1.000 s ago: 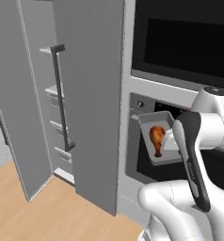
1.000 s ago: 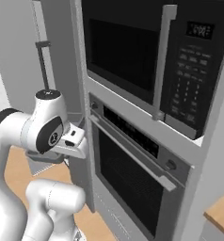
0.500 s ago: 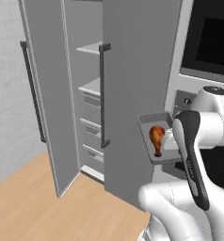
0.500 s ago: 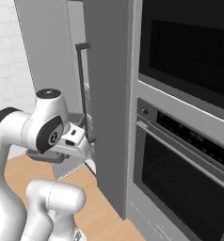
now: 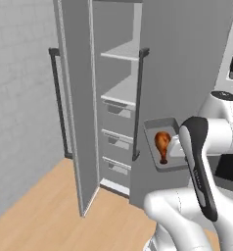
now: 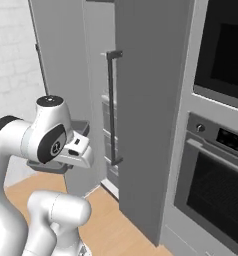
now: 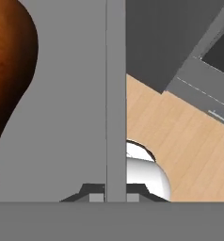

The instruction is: Take the meat container that has the chicken drumstick and place it on the second highest rack of the freezer. Then take the vegetable container that has the corn and bell pepper and place it on the highest rack of the freezer.

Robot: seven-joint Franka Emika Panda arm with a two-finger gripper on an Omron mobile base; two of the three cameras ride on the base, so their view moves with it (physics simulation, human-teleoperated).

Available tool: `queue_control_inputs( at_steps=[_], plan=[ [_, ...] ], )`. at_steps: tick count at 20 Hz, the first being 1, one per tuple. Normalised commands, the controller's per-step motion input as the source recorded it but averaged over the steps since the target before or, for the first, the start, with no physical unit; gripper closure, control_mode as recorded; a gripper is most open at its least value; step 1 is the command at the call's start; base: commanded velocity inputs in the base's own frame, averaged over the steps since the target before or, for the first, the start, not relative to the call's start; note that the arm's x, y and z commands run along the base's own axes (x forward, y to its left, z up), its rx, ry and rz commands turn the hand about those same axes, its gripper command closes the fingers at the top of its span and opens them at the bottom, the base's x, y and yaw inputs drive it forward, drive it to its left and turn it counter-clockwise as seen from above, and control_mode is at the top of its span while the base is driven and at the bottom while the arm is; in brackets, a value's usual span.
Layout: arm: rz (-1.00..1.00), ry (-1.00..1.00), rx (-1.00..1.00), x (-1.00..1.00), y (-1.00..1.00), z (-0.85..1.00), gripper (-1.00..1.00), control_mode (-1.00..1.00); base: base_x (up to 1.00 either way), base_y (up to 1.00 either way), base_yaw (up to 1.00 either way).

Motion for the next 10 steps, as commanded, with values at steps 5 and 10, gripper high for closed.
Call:
queue_control_inputs(
  at_steps=[5, 10],
  plan=[
    [0.0, 0.0, 0.0, 0.0, 0.0, 0.0, 1.0, 1.0, 0.39, 0.88, -0.34],
    [0.0, 0.0, 0.0, 0.0, 0.0, 0.0, 1.0, 1.0, 0.29, 0.74, -0.35]
  ],
)
